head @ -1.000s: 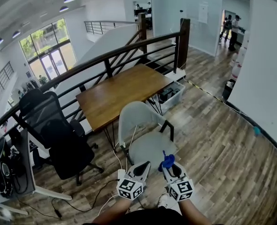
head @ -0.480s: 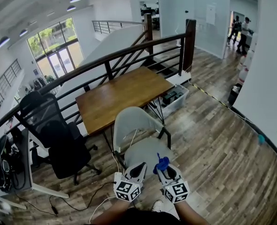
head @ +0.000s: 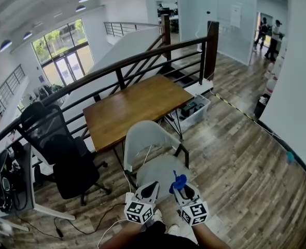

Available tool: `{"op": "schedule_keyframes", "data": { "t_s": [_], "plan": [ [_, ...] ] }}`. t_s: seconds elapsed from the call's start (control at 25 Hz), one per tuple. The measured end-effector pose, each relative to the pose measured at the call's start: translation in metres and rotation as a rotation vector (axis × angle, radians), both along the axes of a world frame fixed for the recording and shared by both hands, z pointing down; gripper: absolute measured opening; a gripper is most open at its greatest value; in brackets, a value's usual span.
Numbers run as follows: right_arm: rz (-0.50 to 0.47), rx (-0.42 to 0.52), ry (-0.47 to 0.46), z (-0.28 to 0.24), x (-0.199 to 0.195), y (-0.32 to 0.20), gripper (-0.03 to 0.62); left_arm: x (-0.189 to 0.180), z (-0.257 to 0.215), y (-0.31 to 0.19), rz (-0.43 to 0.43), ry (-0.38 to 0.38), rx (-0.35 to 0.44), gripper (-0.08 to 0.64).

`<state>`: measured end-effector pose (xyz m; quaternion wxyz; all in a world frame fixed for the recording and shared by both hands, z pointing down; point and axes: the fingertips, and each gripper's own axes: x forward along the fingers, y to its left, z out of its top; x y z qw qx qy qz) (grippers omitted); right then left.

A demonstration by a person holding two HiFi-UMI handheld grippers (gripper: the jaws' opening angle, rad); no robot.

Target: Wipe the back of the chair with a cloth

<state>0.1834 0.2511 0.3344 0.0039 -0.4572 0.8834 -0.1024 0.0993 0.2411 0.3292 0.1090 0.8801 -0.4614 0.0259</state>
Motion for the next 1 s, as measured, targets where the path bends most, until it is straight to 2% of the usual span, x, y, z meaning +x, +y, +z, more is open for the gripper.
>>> {"op": "schedule_keyframes", "data": {
  "t_s": [0.48,1.0],
  "plan": [
    [0.011,0.028,0.026,-0.013,-0.022,-0.088,0.120,-0.014,-0.012,-0.090,0.020,0.020,0.035,-0.002],
    [0.033,-0.018,0.085,0.002,-0.060,-0.163,0.120,-0.040,-0.009,-0.152,0.070,0.056,0.041,-0.002]
  ]
}}
